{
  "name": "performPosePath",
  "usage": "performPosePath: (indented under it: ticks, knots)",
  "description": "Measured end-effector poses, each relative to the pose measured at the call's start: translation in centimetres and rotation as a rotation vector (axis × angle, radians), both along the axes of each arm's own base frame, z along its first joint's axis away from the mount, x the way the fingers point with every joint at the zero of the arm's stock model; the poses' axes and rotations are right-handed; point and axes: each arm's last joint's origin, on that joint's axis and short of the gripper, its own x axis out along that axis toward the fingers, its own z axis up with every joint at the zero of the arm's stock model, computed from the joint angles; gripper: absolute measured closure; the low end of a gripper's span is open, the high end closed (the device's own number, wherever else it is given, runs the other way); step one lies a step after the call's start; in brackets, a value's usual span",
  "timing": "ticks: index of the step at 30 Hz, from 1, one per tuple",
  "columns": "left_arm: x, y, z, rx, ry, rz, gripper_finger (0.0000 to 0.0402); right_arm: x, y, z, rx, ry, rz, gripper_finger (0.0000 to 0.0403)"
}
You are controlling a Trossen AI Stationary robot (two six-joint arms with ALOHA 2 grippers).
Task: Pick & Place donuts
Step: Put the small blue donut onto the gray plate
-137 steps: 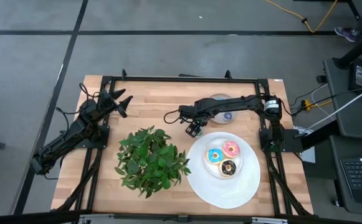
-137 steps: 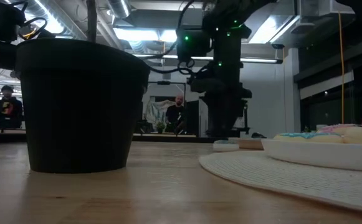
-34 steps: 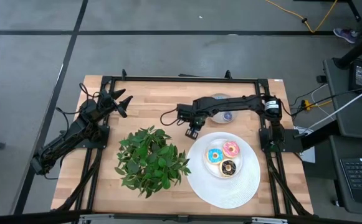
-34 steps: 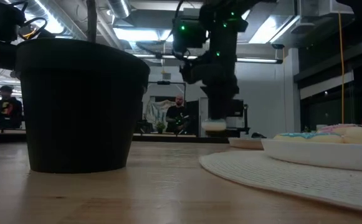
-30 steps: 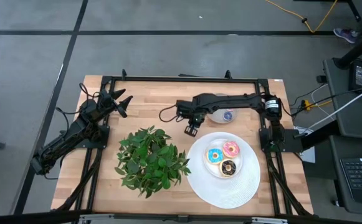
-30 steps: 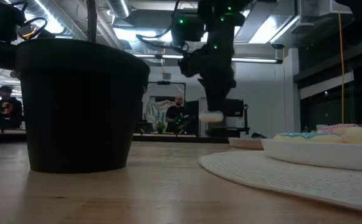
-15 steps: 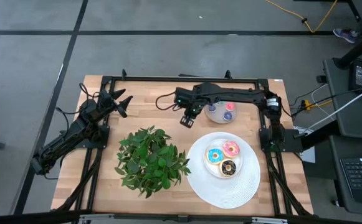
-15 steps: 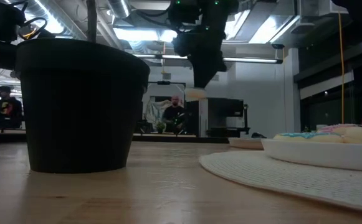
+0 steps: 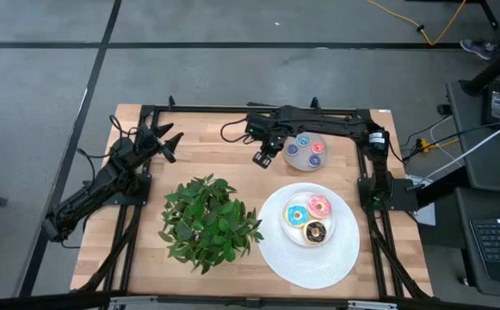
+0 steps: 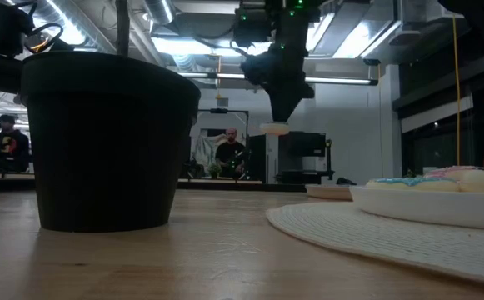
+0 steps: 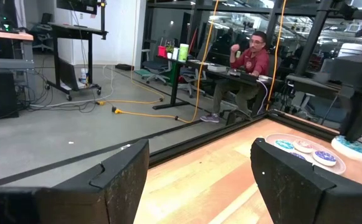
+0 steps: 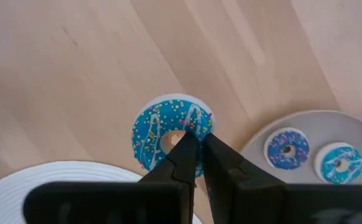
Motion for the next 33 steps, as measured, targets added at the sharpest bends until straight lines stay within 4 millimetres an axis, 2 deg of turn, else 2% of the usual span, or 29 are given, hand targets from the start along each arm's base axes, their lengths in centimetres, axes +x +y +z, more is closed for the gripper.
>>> performPosePath:
  ticks: [9,22,33]
  knots:
    - [0.0,0.0,0.0,0.0,0.0,0.0,0.0131,-1.3,0.3,-1.3,0.001,-0.05,-0.026,0.0375]
    - [0.0,0.0,0.0,0.0,0.0,0.0,0.0131,-6.2,0.1,-2.2,0.006,-0.069,-0.118,0.0375]
    - [0.0,0.0,0.0,0.0,0.0,0.0,0.0131,-9.6,-0.3,-4.7,0.012,-0.063,-0.179,0.0375]
